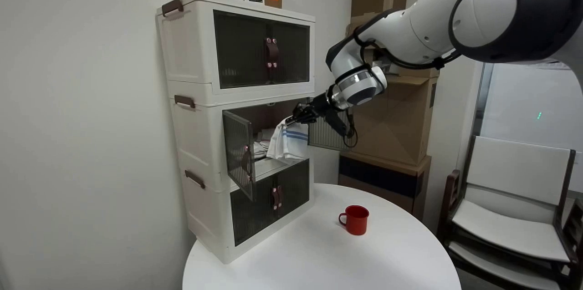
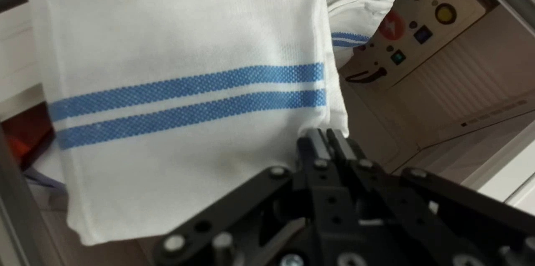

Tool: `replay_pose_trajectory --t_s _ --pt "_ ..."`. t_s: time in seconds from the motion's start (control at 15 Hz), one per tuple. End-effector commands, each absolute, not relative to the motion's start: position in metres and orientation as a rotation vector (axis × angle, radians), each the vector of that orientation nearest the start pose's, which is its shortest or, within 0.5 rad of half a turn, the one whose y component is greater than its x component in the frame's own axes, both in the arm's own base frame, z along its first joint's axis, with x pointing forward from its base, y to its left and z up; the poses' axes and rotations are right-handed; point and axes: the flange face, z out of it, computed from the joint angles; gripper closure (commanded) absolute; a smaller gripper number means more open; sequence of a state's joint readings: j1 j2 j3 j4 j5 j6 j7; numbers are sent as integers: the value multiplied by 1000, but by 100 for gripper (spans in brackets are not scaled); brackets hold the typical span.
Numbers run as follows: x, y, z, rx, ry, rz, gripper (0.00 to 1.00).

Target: Pick up the towel from the table and place it in the cabinet

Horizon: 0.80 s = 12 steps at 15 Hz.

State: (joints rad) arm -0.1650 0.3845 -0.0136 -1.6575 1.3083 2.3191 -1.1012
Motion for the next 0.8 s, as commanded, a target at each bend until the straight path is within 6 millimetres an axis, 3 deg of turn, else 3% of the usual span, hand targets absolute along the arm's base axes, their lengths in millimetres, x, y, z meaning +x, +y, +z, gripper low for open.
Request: replay_pose_trajectory --t_s 0.0,0.33,0.4,0.73 --pt "688 -104 428 -2246 -104 -1005 95" --pt "689 -106 429 -2245 -103 -1009 95" --pt "688 -105 426 -2249 -106 -1040 99" --pt "692 -93 418 -2201 -121 -1085 99"
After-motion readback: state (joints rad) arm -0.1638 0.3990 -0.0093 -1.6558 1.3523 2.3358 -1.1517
